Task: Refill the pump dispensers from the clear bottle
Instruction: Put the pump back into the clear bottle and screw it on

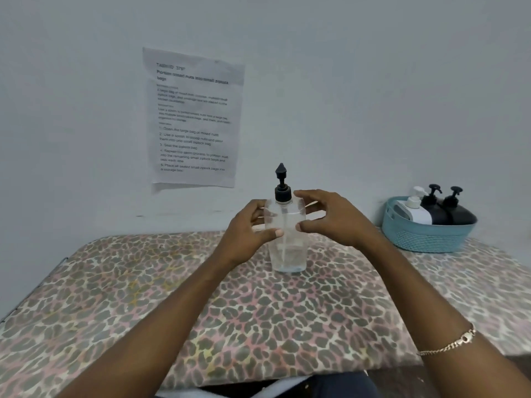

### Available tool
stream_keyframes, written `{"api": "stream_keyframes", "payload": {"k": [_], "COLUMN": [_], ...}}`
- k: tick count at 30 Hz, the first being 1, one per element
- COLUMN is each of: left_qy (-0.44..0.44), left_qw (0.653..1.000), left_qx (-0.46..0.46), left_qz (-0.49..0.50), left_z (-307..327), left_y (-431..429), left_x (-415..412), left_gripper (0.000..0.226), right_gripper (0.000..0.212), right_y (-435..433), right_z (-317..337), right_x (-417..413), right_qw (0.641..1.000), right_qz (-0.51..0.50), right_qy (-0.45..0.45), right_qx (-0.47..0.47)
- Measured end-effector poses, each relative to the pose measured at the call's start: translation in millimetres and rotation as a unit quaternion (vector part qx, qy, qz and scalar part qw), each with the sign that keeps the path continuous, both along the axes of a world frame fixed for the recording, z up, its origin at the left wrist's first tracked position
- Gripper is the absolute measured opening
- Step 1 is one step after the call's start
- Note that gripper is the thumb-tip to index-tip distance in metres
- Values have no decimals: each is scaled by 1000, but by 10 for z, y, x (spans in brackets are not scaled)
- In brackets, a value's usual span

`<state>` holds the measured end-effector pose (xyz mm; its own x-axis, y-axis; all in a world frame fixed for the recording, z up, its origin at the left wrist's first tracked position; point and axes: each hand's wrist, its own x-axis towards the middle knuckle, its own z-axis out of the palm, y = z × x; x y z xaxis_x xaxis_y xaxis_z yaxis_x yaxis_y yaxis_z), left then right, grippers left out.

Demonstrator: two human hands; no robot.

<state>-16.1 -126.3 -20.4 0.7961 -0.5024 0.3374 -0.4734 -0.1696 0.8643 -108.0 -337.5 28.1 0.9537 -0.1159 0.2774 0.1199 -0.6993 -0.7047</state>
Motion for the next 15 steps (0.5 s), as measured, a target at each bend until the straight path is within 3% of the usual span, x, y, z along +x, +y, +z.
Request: {"api": "stream_keyframes", "payload": {"k": [5,15], "left_qy": [-16,23], "left_qw": [999,999], "left_qx": [22,21], "left_qz": [-21,-42], "left_z": [73,81], "left_y": [-879,-2446], "left_x": [158,408], "left_gripper": [57,56], "right_gripper": [69,72], "right_y": [-562,-1538], "right_z": [61,-221], "right_x": [-19,147], "right_qw": [992,954], "right_qz": [-106,-278], "right_qy": [-40,-103], "right_qx": [-50,-47]}}
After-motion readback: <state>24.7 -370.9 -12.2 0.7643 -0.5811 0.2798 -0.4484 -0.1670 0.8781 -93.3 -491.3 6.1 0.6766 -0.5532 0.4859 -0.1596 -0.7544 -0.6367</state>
